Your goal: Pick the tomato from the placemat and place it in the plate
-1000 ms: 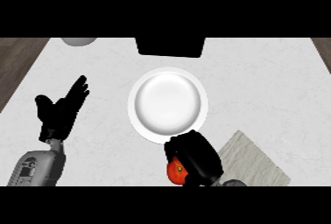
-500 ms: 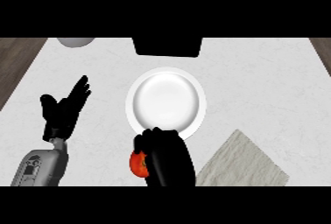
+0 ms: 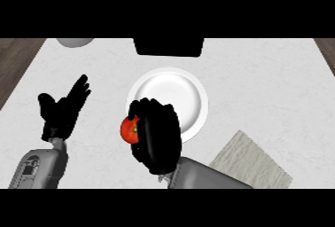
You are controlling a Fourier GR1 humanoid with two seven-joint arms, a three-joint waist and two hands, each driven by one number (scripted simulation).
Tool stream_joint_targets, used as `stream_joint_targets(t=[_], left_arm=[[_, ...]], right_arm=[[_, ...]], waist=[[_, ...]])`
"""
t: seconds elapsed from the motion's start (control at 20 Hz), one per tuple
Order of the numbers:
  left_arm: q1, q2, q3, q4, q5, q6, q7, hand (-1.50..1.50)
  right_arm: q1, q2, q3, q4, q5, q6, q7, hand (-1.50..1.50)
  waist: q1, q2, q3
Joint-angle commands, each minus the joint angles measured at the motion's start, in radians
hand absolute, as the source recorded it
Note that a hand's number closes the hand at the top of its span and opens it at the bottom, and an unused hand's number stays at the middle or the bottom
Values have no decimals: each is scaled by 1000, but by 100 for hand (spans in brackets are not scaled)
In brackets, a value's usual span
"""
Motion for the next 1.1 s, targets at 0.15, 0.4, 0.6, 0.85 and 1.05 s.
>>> stream_joint_targets(t=[0.15, 0.4, 0.6, 0.85, 1.05], left_arm=[[28, -2, 9, 5, -11, 5, -27, 0], [24, 21, 32, -41, 8, -5, 23, 0], [62, -31, -18, -72, -30, 28, -9, 0], [28, -2, 13, -86, -15, 24, 48, 0], [48, -4, 29, -25, 5, -10, -7, 0]], right_arm=[[-102, 3, -59, 236, -112, -168, -24, 150], [-89, 3, -117, 434, -233, -138, -199, 150], [-82, 2, -207, 478, -431, -104, -333, 150], [-89, 2, -271, 602, -558, -5, -611, -150], [-127, 2, -250, 575, -570, -129, -674, -150]], waist=[[-26, -1, 1], [-26, 2, 1], [-15, 6, 2], [-24, 3, 2], [-23, 2, 1]])
